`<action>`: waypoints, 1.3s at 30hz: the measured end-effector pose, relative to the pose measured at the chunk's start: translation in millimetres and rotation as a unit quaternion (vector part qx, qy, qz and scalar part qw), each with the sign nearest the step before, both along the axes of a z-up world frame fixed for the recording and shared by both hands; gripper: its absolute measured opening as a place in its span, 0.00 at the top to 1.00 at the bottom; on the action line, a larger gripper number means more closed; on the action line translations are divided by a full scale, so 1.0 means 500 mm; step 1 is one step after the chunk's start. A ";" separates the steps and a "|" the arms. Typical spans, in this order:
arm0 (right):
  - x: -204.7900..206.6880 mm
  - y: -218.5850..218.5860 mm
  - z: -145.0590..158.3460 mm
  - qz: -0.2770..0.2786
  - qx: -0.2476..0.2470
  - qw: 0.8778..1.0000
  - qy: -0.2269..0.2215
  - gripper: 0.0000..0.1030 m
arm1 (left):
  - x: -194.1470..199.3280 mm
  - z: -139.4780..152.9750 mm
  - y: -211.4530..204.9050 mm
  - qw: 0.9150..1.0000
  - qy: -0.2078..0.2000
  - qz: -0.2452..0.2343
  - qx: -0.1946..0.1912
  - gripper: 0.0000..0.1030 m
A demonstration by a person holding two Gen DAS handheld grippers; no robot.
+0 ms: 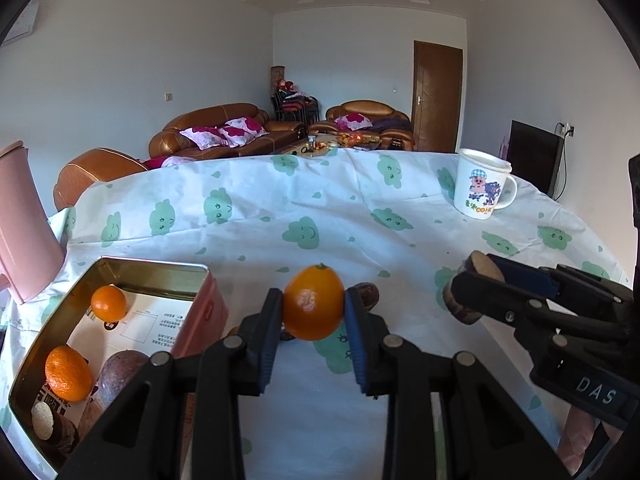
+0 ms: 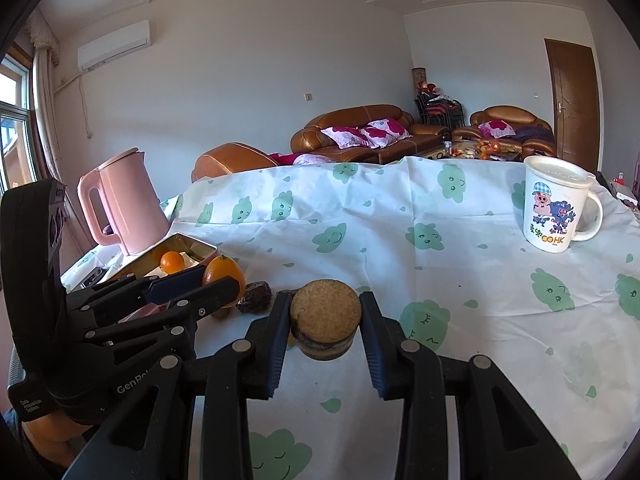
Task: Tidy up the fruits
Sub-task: 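Carry the held biscuit and orange over the tin box with both tools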
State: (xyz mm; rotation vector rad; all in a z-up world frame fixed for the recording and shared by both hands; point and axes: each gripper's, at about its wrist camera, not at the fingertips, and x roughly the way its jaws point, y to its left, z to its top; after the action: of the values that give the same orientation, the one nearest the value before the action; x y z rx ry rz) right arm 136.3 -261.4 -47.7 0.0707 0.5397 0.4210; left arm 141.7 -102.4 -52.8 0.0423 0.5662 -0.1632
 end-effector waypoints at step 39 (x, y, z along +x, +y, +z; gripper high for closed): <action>-0.038 0.021 0.022 0.011 -0.002 0.998 -0.059 0.65 | -0.081 0.027 0.016 0.997 -0.071 0.017 0.001 0.68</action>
State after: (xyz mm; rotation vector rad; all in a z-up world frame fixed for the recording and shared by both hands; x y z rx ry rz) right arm 117.5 -251.1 -36.5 0.0360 0.4263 0.4419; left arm 101.4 -94.2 -39.5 0.0461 0.4250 -0.1261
